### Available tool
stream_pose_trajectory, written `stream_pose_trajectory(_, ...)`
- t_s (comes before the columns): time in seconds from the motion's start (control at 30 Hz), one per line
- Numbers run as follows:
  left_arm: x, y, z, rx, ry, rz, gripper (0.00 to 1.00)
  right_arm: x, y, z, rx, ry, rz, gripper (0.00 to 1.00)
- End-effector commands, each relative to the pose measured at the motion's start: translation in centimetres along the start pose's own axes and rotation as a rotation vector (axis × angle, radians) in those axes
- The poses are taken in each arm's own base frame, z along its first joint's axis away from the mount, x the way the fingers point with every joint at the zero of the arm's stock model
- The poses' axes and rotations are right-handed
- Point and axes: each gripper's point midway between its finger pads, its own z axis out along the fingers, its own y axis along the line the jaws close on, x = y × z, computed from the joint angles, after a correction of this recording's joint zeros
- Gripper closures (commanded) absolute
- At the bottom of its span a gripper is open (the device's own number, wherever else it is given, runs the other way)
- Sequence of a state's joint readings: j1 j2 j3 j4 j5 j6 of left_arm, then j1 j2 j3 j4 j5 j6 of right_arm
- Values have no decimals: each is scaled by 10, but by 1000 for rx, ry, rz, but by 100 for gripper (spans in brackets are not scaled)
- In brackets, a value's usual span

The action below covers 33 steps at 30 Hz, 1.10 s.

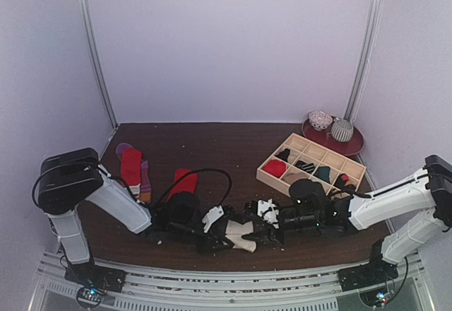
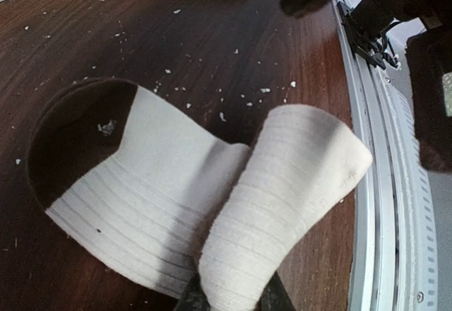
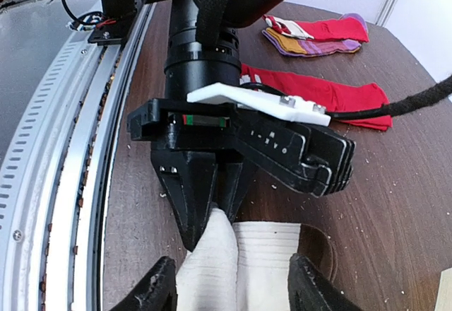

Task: Roll the socks
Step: Roll the sock at the center of the board.

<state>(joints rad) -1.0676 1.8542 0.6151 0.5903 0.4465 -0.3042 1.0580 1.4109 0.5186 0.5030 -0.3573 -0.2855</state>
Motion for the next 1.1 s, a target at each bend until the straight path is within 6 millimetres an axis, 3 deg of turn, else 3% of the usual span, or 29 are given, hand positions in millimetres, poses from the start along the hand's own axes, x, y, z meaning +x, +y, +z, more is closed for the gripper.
stream_pose_trajectory(0.0,127,8,-15,-45,415,-248,100,3,8,9,8,30,-67,46)
stream_pose_trajectory(0.17,130,10,-13,-41,420,-255,100,29,4,11,88,106,-16,46)
stream_pose_trajectory(0.5,135,13,-12,-40,439,-255,100,61,15,14,51,200,54,47)
stream_pose_trajectory(0.77,132,17,-11,-54,430,-244,100,88,26,21,12,282,158,64)
stream_pose_trajectory(0.83,121,21,-12,-83,400,-216,100,94,31,25,-17,303,214,72)
stream_pose_trajectory(0.93,85,26,-14,-127,302,-131,78,107,42,29,-74,339,326,77)
stream_pose_trajectory(1.07,16,28,-28,-205,102,39,56,112,47,27,-159,320,520,79)
